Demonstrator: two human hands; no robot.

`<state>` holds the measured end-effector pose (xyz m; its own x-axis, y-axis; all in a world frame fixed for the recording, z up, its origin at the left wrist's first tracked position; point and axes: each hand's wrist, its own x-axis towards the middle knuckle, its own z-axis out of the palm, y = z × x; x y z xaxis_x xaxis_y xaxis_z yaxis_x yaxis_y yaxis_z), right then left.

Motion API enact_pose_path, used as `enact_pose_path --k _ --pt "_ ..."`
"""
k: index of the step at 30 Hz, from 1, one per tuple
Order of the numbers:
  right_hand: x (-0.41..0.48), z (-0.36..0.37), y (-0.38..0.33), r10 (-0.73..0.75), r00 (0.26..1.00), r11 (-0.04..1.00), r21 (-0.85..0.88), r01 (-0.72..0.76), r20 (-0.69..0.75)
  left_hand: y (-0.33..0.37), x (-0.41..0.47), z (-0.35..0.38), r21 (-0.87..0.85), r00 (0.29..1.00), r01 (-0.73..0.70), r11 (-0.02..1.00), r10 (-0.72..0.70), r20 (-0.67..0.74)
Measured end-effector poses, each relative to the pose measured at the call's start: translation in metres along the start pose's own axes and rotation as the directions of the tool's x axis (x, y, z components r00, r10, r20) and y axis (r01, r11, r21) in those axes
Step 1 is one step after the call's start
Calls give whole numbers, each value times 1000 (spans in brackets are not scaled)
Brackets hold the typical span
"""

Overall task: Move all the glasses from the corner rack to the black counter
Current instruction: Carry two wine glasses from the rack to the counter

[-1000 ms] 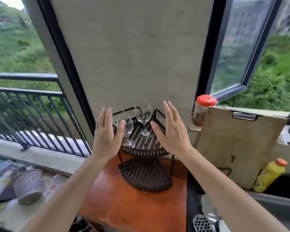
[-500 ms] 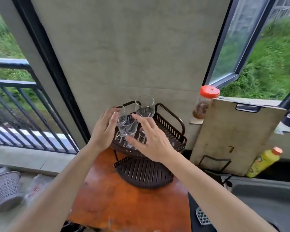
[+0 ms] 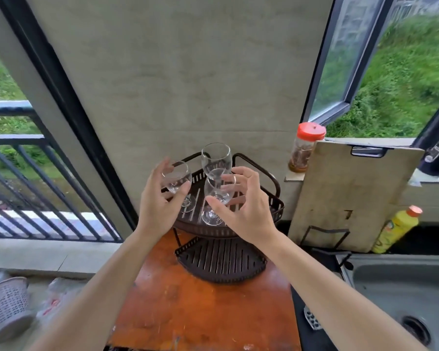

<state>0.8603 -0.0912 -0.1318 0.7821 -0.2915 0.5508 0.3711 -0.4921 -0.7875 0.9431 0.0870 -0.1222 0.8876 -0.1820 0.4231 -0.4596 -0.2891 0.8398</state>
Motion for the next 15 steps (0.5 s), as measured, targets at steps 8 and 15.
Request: enact_pose_path --k 8,15 --pt "-25 -89 -23 -43 879 993 -116 -14 -476 56 -18 32 -206 936 -351 913 346 -65" --pt "-136 -207 -55 -19 697 923 -280 -263 -717 128 -68 148 -529 829 -334 780 510 229"
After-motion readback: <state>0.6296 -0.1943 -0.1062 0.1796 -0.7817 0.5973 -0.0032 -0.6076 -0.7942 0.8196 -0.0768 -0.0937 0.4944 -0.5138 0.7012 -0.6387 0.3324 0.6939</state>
